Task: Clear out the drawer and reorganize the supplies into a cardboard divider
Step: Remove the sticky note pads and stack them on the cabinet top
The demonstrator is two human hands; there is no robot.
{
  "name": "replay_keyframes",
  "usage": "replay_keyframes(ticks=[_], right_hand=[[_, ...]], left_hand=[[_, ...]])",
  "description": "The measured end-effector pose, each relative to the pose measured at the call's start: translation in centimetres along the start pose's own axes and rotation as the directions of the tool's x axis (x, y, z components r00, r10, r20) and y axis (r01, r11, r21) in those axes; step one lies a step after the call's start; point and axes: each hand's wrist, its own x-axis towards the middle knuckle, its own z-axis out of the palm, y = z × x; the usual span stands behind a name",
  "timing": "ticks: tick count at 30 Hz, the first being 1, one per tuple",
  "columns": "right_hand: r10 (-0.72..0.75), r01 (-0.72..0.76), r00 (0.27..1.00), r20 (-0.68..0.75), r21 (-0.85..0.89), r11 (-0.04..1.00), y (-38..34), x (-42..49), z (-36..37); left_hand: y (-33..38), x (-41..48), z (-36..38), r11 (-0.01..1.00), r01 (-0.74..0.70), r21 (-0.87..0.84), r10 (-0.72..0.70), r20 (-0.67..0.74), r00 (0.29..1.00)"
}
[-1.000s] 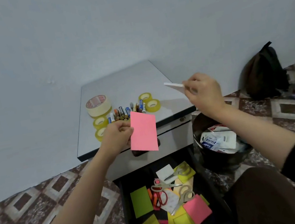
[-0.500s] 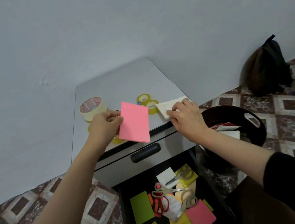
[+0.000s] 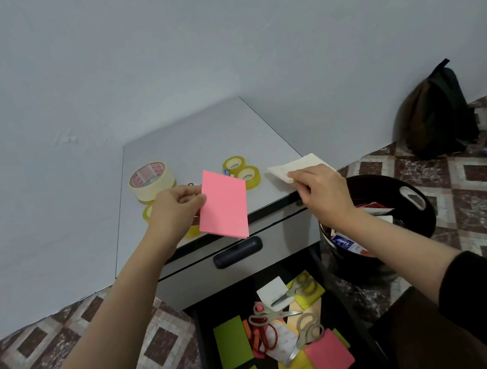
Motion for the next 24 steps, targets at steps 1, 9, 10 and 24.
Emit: replay_keyframes(ticks=[1, 9, 10, 24], right_hand=[[-0.007, 0.006, 0.999, 0.053, 0.012, 1.0, 0.1, -0.1, 0.1], [0.214, -0.227, 0.949, 0.231, 0.031, 0.973, -0.3, 0.5, -1.7], [0.278, -0.286, 0.923, 0.267, -0.009, 0.958, 0.2, 0.9, -1.8], [0.43, -0.47, 0.845, 0.316, 0.056, 0.881, 0.8, 0.5, -1.3]], left_hand=[[0.1, -0.1, 0.0, 1.0, -0.001, -0.004, 0.001, 0.004, 1.0], [0.1, 0.0, 0.3, 1.0, 0.011, 0.006, -0.011, 0.017, 1.0], [0.1, 0.1, 0.3, 1.0, 0.012, 0.006, -0.012, 0.019, 1.0], [0.6, 2.0, 1.7, 0.996, -0.019, 0.093, 0.012, 0.075, 0.997]])
